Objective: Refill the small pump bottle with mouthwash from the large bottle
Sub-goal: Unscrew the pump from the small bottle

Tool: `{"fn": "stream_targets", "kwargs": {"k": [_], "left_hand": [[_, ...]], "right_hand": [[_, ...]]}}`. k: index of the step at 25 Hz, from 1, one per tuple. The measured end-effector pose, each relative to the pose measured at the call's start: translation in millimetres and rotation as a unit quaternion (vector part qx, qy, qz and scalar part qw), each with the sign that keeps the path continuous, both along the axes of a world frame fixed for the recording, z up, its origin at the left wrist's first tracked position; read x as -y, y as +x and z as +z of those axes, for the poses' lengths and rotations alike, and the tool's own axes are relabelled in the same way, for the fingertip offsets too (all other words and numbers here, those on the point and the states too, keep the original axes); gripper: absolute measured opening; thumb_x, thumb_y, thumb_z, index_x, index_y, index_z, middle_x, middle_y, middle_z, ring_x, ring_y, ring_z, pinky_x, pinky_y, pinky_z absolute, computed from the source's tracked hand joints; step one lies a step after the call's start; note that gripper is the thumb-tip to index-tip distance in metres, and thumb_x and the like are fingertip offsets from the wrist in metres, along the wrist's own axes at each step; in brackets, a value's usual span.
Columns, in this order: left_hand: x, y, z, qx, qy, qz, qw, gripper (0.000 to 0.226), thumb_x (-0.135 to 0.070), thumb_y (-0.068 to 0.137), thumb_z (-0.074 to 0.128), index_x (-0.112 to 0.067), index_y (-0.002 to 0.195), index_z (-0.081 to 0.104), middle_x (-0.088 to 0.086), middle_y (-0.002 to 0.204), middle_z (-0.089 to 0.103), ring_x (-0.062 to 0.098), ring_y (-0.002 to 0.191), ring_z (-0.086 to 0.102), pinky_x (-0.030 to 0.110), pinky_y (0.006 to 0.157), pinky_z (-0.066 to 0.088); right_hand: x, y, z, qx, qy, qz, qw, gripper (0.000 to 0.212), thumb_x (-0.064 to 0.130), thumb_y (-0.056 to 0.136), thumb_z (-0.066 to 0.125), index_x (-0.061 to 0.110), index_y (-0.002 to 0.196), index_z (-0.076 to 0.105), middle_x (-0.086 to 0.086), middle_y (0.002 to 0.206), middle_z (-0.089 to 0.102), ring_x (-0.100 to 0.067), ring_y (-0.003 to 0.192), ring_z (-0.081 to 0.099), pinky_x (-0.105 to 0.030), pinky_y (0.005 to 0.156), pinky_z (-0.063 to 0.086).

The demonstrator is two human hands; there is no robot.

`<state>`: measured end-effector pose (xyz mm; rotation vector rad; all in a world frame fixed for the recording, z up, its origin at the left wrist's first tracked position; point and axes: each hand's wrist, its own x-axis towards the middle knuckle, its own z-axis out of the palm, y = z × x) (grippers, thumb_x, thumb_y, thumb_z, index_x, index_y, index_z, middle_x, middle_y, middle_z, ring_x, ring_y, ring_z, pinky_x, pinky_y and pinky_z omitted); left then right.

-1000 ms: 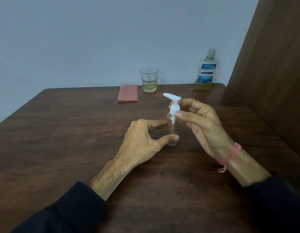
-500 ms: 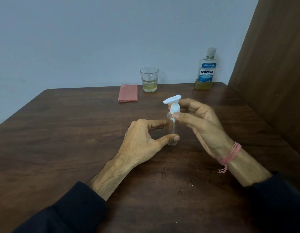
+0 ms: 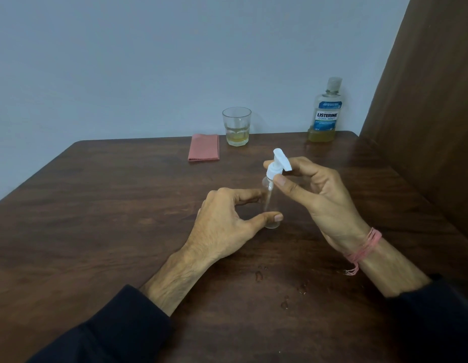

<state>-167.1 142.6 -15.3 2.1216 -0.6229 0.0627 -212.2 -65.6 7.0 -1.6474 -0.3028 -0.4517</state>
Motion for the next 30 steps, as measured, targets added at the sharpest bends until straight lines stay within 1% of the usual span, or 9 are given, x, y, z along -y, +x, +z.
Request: {"fn": "stream_targets", "kwargs": {"k": [8,11,13,15,22,25,26,27,30], "left_hand": [[-1,-4,8,-0.021,0.042,-0.024,0.999,0.057,-0.071,0.092,0.082,-0.048,0.144,0.076,-0.030,0.129,0.079,-0.004,0.123,0.070,0.058,0.103,0.064],[1,-7,10,-0.006,0.054,-0.024,0.998,0.054,-0.067,0.097,0.080,-0.047,0.146,0.074,-0.042,0.116,0.066,-0.019,0.105,0.024,0.056,0.094,0.061],[-1,-7,9,-0.011,0.057,-0.019,0.998,0.055,-0.067,0.096,0.080,-0.046,0.146,0.074,-0.043,0.116,0.067,-0.023,0.086,0.069,0.053,0.097,0.062],[-1,-6,6,-0.021,0.060,-0.019,0.998,0.057,-0.068,0.096,0.080,-0.045,0.147,0.074,-0.040,0.121,0.071,-0.017,0.115,0.057,0.059,0.098,0.064],[3,-6,8,0.007,0.072,0.000,0.997,0.052,-0.063,0.098,0.080,-0.042,0.145,0.076,-0.054,0.103,0.016,-0.021,0.098,0.012,0.060,0.102,0.061],[4,-5,4,0.032,0.061,-0.008,0.998,0.042,-0.063,0.099,0.079,-0.042,0.136,0.080,-0.056,0.106,0.018,-0.013,0.068,0.010,0.046,0.078,0.061],[3,-4,4,0.040,0.057,-0.014,0.997,0.043,-0.063,0.099,0.078,-0.042,0.136,0.080,-0.057,0.109,0.022,-0.021,0.105,0.029,0.051,0.105,0.045],[2,-3,4,0.045,0.058,-0.019,0.997,0.045,-0.064,0.100,0.077,-0.041,0.139,0.079,-0.060,0.110,0.030,-0.025,0.087,0.063,0.029,0.069,0.027],[2,-1,3,0.051,0.065,-0.013,0.996,0.048,-0.064,0.101,0.076,-0.041,0.143,0.076,-0.062,0.112,0.037,-0.022,0.113,0.039,0.033,0.072,0.043]], "right_hand": [[-2,2,1,-0.025,0.029,0.040,0.998,0.035,0.028,0.105,0.061,0.019,0.136,0.074,0.002,0.135,0.077,-0.017,0.122,0.075,-0.024,0.105,0.055],[0,1,9,-0.013,0.091,0.060,0.994,0.035,0.026,0.106,0.058,0.017,0.137,0.072,0.003,0.130,0.076,-0.027,0.116,0.073,-0.035,0.105,0.058],[3,-1,15,0.000,0.126,0.063,0.990,0.037,0.023,0.106,0.056,0.013,0.140,0.068,0.005,0.133,0.074,-0.024,0.126,0.069,-0.042,0.109,0.057],[10,-6,24,0.012,0.166,0.069,0.984,0.037,0.021,0.106,0.056,0.013,0.141,0.067,0.006,0.134,0.073,-0.012,0.129,0.066,-0.040,0.108,0.058],[51,-12,50,0.024,0.282,0.045,0.958,0.026,0.024,0.108,0.059,0.010,0.127,0.069,0.003,0.106,0.069,-0.008,0.096,0.062,-0.028,0.089,0.053],[52,-2,28,-0.106,0.184,-0.085,0.974,0.016,0.020,0.104,0.070,0.013,0.113,0.082,0.001,0.091,0.076,-0.008,0.081,0.064,-0.021,0.071,0.057],[53,1,21,-0.149,0.121,-0.131,0.973,0.015,0.023,0.100,0.077,0.014,0.110,0.084,-0.001,0.086,0.079,-0.010,0.079,0.066,-0.020,0.067,0.058],[54,4,16,-0.181,0.054,-0.172,0.967,0.017,0.027,0.096,0.082,0.015,0.107,0.085,-0.004,0.083,0.081,-0.012,0.077,0.069,-0.021,0.063,0.058],[57,8,2,-0.228,-0.092,-0.242,0.939,0.022,0.041,0.089,0.089,0.020,0.093,0.086,-0.003,0.078,0.083,-0.014,0.070,0.077,-0.023,0.056,0.055]]}}
